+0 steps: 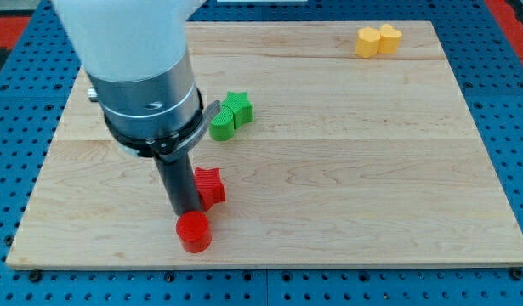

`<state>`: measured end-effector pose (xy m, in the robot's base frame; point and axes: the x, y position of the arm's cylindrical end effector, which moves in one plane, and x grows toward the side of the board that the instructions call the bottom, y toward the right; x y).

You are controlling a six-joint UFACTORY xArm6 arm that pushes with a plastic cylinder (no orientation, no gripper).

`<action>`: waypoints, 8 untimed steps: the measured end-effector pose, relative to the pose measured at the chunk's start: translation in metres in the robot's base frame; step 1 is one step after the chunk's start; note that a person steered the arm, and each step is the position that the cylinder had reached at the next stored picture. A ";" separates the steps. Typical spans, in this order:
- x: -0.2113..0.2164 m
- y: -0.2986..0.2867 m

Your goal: Push the red circle diagonal to the red star

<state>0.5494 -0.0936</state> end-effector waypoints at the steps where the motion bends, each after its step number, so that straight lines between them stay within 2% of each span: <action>1: -0.015 -0.044; 2: -0.014 -0.105; 3: 0.026 -0.107; 4: 0.066 -0.054; 6: 0.057 0.101; 7: 0.069 0.085; 8: 0.066 0.017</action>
<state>0.6155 -0.0768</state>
